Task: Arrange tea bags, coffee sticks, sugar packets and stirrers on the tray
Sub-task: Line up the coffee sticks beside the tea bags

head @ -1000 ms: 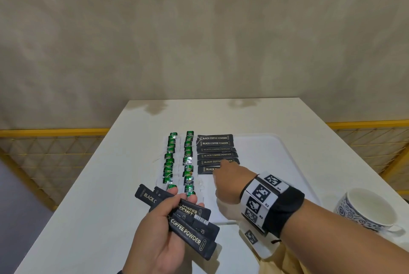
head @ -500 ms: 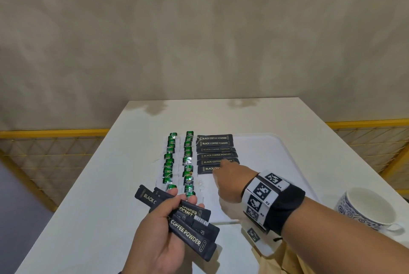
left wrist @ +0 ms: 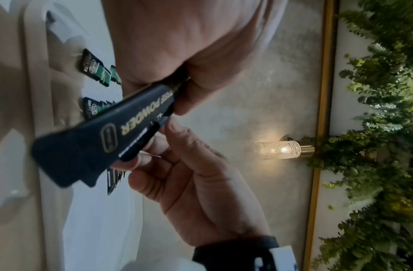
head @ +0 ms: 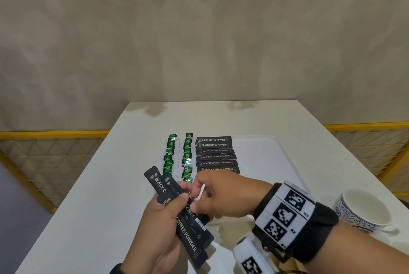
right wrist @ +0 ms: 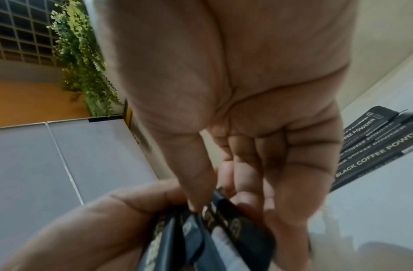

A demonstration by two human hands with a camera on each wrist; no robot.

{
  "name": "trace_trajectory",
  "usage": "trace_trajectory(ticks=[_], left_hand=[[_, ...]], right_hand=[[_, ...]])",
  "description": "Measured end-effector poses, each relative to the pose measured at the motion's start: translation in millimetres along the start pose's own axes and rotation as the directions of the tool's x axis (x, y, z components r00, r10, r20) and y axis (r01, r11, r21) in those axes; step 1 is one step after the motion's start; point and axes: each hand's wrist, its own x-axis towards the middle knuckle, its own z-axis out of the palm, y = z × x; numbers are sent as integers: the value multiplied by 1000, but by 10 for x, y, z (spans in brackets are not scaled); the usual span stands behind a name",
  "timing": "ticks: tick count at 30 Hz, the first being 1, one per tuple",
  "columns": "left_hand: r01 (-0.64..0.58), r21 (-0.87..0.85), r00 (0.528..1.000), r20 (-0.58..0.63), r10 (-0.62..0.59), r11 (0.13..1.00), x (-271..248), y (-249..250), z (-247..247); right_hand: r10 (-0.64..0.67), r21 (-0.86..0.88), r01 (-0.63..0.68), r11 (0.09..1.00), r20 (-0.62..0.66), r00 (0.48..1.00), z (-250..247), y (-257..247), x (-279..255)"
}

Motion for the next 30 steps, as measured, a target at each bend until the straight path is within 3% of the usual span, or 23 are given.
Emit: trace_trajectory(ticks=[3,9,12,15,21,27,30], left_hand=[[2,48,998,66,-5,999,-22,41,-6],[-51,242,990,139,18,969,1,86,-136],[-55,293,993,120,21,955,-7,96,-179],[11,191,997,72,-26,981,-31,109,-216],[4,166,1000,1,-4,986,-18,80,-268],[3,166,1000,24,-7,986,-12,64,-244],[1,156,1000,20,-5,988,-16,64,-250]], right_hand=[[-35,26,36,999,-50,998,57,29,-2],[18,180,-9,984,-48,999,78,97,-46],[66,91,-55,994,-125,990,37,136,-51],[126,-64,-140,988,-186,974,-73,253,-45],[299,-423,-357,833,-197,934,-184,547,112],[391,-488,-453,746,-229,891,-155,698,328],[308,-494,-450,744,-344,887,-146,621,293]])
